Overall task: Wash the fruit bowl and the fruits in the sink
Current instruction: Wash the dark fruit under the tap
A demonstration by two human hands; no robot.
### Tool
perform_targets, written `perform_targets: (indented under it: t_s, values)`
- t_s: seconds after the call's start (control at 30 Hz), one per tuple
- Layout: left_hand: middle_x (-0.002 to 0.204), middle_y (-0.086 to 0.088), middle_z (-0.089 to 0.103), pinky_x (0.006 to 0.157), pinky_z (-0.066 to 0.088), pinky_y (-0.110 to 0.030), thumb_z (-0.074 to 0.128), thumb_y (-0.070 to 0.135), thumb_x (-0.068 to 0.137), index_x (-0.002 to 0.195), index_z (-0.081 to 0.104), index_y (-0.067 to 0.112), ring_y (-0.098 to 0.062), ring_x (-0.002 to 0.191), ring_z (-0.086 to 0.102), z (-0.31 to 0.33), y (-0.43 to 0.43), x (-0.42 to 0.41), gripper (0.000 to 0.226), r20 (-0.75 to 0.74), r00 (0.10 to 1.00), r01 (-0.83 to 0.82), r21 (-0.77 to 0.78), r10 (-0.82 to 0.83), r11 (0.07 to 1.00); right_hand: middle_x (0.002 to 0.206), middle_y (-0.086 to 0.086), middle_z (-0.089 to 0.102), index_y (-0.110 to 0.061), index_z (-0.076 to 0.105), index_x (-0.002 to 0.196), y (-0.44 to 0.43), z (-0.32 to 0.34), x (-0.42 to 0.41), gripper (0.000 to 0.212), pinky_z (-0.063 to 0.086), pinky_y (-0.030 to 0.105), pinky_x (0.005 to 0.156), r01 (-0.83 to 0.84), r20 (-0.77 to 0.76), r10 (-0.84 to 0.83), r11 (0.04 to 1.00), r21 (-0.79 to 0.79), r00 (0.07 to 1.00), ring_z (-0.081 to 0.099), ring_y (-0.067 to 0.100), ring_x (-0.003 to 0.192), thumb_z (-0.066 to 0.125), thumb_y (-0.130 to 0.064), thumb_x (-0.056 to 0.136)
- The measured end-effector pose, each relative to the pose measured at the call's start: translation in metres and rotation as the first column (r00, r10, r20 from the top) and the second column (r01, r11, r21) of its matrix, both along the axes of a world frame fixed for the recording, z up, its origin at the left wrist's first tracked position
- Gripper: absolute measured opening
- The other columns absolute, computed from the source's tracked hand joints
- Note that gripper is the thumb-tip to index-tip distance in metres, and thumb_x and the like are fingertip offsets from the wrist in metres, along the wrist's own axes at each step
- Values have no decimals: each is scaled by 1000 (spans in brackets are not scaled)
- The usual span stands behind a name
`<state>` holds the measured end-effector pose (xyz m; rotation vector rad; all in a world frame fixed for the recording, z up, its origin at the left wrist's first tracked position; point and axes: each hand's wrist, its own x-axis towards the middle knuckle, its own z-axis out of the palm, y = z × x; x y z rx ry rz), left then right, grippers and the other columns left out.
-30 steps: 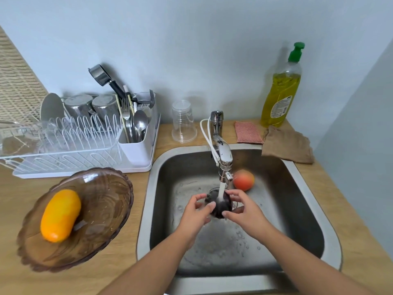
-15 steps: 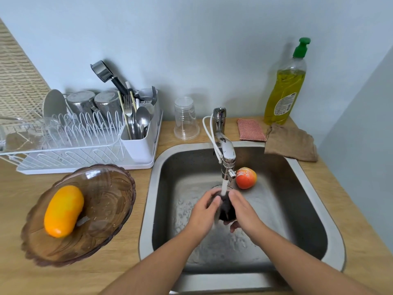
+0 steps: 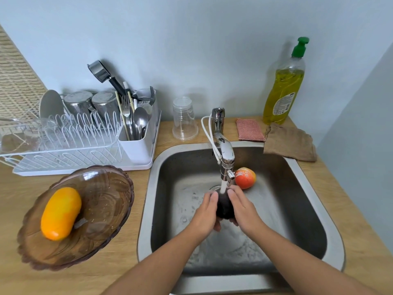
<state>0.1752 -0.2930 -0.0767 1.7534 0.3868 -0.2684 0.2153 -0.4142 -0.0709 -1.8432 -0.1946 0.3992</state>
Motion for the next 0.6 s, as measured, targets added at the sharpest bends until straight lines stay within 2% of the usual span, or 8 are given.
perform_targets:
  t_s: [0.1,0.17,0.23,0.3,0.33,0.43,0.5,0.6]
  values:
    - [70,-7,56,53,54,-29,17,57,98,123,44,27,-12,50,53,5,6,6,48,-124,992,16,-41,-21,999,100,-6,58,-40,49,102,-5,-8,-1,13,41,22,76,-121,206,138,988,-92,969,55,8,88,39,-36,94]
    - [79,-5,59,54,53,-28,22,53,99,128,40,27,-11,56,55,5,4,2,43,-40,997,65,73,-62,995,92,-1,60,-34,54,103,-4,-9,2,17,43,20,61,-96,130,103,994,-59,986,56,12,73,38,-32,99]
    - [96,-3,62,67,53,-31,31,46,100,135,32,30,-12,67,56,-2,1,-5,38,82,989,104,219,-124,970,74,8,59,-30,58,98,-1,-6,6,26,37,21,42,-12,-82,10,1000,-29,997,52,17,50,33,-34,101]
    - [100,-3,61,73,51,-32,35,42,100,136,28,31,-12,69,56,-9,0,-8,38,137,975,135,258,-175,957,64,12,57,-28,59,95,0,-2,10,31,34,22,39,20,-243,-32,998,-52,969,49,19,41,30,-39,100]
    - [97,-3,60,70,51,-30,34,42,101,134,30,31,-13,66,55,-8,0,-8,35,133,978,129,210,-159,969,66,12,58,-27,60,95,0,-2,9,31,35,22,39,26,-234,-37,998,-52,972,50,20,42,32,-39,100]
    - [90,-7,56,61,55,-29,25,49,101,124,38,30,-13,58,56,2,5,-1,33,-30,998,49,-56,-51,997,87,3,62,-27,60,100,0,-5,2,21,45,28,58,-20,72,25,997,-73,997,58,17,71,39,-30,98]
    - [95,-7,55,62,58,-30,23,52,100,125,39,32,-14,68,60,4,7,1,36,-68,997,36,-84,-42,996,90,-1,61,-29,57,97,1,-7,-1,17,45,27,67,-75,145,84,995,-71,986,55,12,78,41,-26,97]
    - [121,-3,53,77,57,-32,31,44,101,129,32,42,-16,95,60,-4,5,-3,28,101,991,81,39,-84,996,83,7,59,-31,58,101,4,-2,4,22,39,22,44,-9,-126,10,1000,15,992,51,16,56,37,-28,99]
